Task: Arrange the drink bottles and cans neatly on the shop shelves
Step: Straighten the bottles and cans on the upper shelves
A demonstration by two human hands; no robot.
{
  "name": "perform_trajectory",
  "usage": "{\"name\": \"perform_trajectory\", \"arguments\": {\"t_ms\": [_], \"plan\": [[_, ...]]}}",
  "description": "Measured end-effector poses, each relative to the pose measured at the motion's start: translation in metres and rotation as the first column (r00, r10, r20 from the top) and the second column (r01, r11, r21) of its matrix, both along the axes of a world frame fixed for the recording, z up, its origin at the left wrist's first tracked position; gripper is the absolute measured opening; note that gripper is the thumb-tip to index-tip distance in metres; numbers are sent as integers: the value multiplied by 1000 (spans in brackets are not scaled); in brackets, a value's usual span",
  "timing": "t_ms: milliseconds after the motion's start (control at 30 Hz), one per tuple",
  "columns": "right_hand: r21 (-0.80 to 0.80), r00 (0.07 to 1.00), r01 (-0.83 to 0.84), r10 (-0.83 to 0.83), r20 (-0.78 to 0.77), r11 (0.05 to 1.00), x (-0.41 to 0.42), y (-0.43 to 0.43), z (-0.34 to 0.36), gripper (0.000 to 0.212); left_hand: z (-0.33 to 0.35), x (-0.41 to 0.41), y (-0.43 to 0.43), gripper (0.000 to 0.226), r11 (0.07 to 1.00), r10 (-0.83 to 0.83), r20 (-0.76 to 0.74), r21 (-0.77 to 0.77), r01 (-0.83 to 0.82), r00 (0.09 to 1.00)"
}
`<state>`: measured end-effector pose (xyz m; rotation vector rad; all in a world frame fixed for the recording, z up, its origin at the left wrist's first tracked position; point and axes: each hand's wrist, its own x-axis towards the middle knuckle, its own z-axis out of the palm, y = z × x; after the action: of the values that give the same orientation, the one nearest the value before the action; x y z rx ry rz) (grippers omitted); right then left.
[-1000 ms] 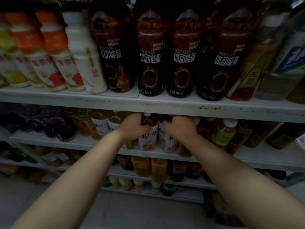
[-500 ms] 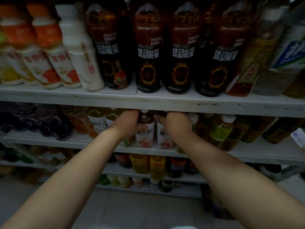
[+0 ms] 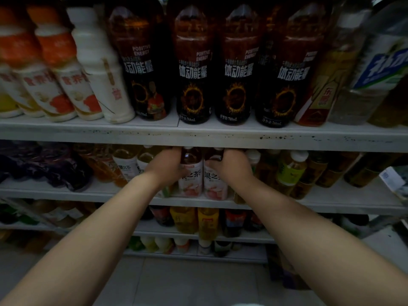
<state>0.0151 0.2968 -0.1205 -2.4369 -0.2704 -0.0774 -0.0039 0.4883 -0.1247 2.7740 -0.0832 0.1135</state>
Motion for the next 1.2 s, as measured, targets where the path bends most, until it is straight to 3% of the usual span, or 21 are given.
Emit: {"name": "perform_trajectory", "arguments": {"t_ms": [300, 400, 500, 600, 633, 700, 800, 933, 1000, 1100, 1200], "plan": [[26, 999, 43, -43, 33, 999, -7, -4, -13, 52, 6, -2, 0, 56, 999, -29, -69, -36, 27, 997], [154, 981, -37, 7, 191, 987, -37, -20, -32, 63, 6, -8, -6, 60, 999, 29, -89, -22, -31, 996], [137, 964, 7, -43, 261, 991, -64, -61, -64, 37, -6, -36, -18, 66, 991, 131, 135, -46, -126, 982], [209, 937, 296, -326, 127, 932, -68, -112, -88, 21, -35, -76, -55, 40, 987, 159, 436, -66, -145, 886], [235, 912, 380, -404, 64, 895, -64, -126, -91, 24, -45, -83, -72, 31, 986, 163, 423, -109, -129, 891], [261, 865, 495, -500, -54, 829, -54, -145, -92, 36, -60, -87, -110, 27, 965, 164, 260, -240, -101, 952], [252, 815, 578, -564, -133, 776, -43, -150, -91, 55, -73, -71, -161, 42, 887, 213, 98, -437, -150, 972], [326, 759, 647, -624, -188, 689, -40, -145, -90, 41, -82, -46, -209, 63, 738, 325, -87, -599, -311, 942], [319, 778, 624, -605, -169, 713, -45, -140, -89, 28, -87, -37, -222, 76, 709, 370, -112, -607, -358, 922], [259, 912, 407, -404, -66, 876, -50, -133, -86, 10, -91, -26, -230, 85, 625, 407, -106, -692, -361, 907], [202, 979, 148, -172, 111, 968, -43, -129, -69, 41, -92, -27, -231, 69, 603, 416, -4, -748, -279, 910]]}}
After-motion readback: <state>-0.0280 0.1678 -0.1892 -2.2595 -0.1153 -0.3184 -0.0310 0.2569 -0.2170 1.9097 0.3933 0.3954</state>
